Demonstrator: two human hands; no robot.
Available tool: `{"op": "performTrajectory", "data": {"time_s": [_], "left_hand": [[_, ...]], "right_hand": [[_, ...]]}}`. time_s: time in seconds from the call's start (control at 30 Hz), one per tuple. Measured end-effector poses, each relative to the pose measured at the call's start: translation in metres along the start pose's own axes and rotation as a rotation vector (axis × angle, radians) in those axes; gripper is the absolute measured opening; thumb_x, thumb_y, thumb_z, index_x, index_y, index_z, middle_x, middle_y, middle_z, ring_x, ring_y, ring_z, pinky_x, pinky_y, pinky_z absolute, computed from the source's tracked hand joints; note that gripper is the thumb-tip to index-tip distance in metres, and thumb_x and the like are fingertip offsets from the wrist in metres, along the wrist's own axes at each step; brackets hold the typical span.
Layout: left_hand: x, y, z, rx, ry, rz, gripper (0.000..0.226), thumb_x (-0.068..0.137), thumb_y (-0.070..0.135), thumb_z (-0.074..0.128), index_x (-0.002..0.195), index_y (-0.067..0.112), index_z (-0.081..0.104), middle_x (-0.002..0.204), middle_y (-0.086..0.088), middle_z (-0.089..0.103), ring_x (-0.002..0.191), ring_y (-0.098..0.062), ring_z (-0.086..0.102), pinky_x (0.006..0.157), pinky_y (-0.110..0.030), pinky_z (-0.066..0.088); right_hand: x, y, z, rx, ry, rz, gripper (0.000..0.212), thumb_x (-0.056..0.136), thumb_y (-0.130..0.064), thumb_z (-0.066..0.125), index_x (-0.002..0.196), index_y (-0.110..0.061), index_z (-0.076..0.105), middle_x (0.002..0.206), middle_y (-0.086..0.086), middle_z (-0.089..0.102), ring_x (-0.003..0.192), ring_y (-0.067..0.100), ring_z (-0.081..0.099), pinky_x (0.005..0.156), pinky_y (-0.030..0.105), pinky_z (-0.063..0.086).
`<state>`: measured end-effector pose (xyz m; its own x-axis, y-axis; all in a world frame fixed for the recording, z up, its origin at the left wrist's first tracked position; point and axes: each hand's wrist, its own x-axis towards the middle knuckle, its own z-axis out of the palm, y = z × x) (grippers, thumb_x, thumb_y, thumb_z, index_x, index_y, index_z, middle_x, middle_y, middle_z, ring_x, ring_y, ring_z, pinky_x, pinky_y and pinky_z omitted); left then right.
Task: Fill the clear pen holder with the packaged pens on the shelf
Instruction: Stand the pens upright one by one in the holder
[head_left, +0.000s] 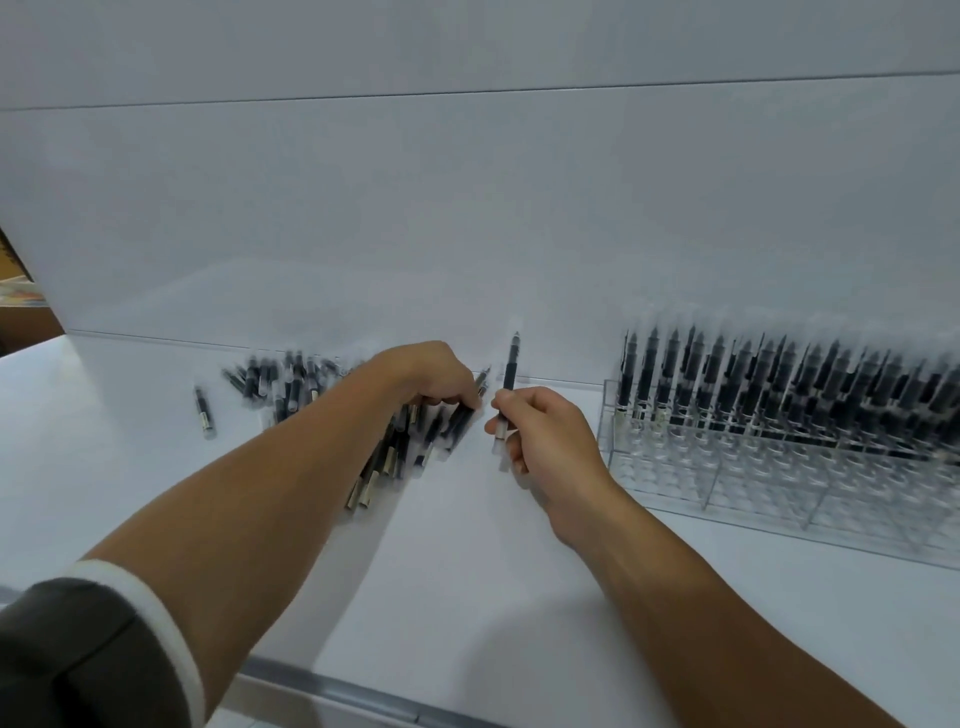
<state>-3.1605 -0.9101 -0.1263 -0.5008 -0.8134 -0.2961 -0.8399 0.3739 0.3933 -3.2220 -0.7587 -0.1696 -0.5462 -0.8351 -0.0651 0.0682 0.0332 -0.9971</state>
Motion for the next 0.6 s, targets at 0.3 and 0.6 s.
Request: {"op": "performTrajectory", "data": {"time_s": [0.3,0.6], "left_hand": [[-0.038,0.01,0.017,-0.655,0.299,0.421,0.02,0.088,0.02,0.063,0.089,0.001,0.069,0.078,-0.007,0.062,0.073,-0.018,0.053,0.069,-0.033,0.046],[-0.049,0.041,0.044,-1.048,0.37,0.581,0.009,0.09,0.029,0.066,0.09,0.02,0.068,0.078,0.017,0.072,0.077,0.004,0.065,0.076,-0.015,0.049]], "right_hand": [[-0.014,-0.03,-0.006,-0.085,0.035,-0.287,0.011,0.094,-0.023,0.063,0.085,-0.017,0.066,0.074,-0.003,0.07,0.053,0.0,0.055,0.054,0.018,0.043],[-0.028,-0.077,-0.077,-0.346,0.159,-0.575,0.004,0.089,-0.026,0.069,0.085,-0.025,0.069,0.076,0.001,0.072,0.073,0.025,0.065,0.067,0.034,0.054]]}}
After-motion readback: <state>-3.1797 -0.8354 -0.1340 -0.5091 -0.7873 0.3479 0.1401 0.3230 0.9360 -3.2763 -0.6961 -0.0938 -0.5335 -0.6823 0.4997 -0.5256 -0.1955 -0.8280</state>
